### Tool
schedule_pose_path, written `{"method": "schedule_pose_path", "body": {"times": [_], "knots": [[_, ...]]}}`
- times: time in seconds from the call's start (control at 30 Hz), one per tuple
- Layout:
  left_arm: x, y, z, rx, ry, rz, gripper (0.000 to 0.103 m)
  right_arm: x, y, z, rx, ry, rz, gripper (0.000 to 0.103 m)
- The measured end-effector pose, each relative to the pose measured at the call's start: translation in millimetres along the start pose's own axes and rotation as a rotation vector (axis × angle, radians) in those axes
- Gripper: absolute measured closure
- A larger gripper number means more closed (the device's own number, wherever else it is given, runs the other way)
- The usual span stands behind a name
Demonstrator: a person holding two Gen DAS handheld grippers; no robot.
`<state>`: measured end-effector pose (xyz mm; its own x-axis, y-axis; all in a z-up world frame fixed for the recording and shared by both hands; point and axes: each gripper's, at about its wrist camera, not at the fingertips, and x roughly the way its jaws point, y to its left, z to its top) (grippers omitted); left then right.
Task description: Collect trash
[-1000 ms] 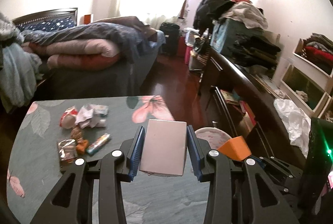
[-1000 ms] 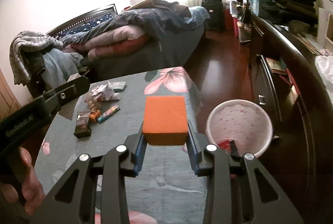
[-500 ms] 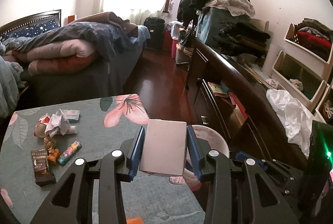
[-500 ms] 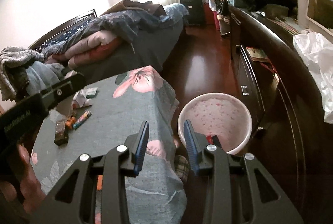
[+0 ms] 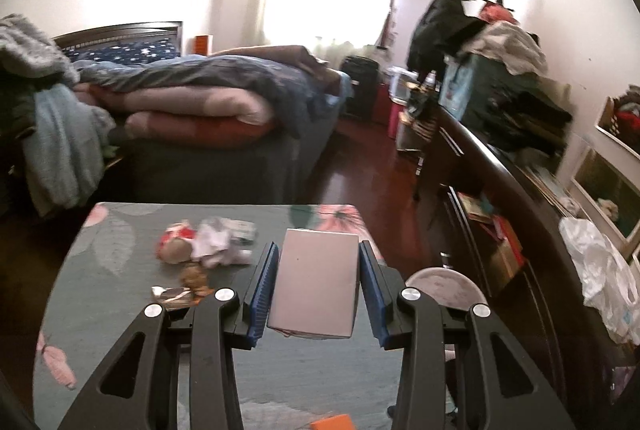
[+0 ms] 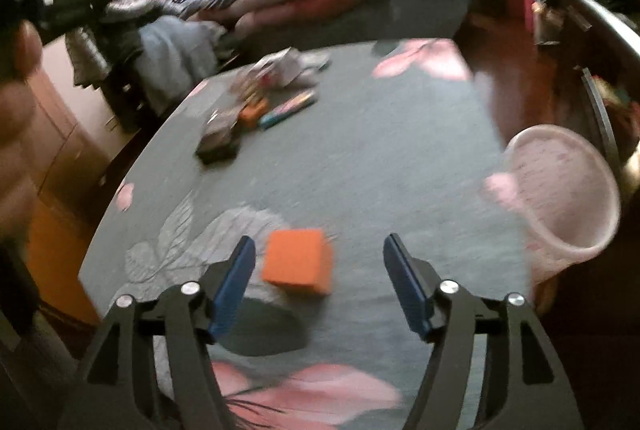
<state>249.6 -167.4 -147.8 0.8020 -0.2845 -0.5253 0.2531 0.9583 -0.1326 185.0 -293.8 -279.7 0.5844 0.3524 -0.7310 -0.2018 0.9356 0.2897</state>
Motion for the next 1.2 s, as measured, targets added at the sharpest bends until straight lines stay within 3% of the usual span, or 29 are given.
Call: {"method": "schedule_pose_path", "body": {"times": [0.1, 0.17, 0.2, 0.23, 0.63, 1.2], "knots": [[-5, 14, 0, -0.019, -0.004, 0.015, 0.062, 21, 13, 0, -0.01, 0.025, -0.01, 0.03], [-6, 18, -1, -0.023, -0.005, 0.016, 0.062, 31, 17, 0, -0.024, 0.043, -0.024, 0.045], [-5, 18, -1, -0.022, -0.004, 0.015, 0.062, 37, 18, 0, -0.032, 0.065, -0.039, 0.062], [-5, 18, -2, -0.021, -0.001, 0.014, 0.062, 38, 16, -2, -0.033, 0.074, -0.043, 0.063], [25, -22, -8, 0.035, 0.045, -0.053, 0.062, -12, -36, 7, 0.07, -0.053, -0.106, 0.064], [78, -124, -11, 0.188, 0.08, -0.179, 0.062, -72, -145, 20, 0.249, -0.204, -0.239, 0.063]]}}
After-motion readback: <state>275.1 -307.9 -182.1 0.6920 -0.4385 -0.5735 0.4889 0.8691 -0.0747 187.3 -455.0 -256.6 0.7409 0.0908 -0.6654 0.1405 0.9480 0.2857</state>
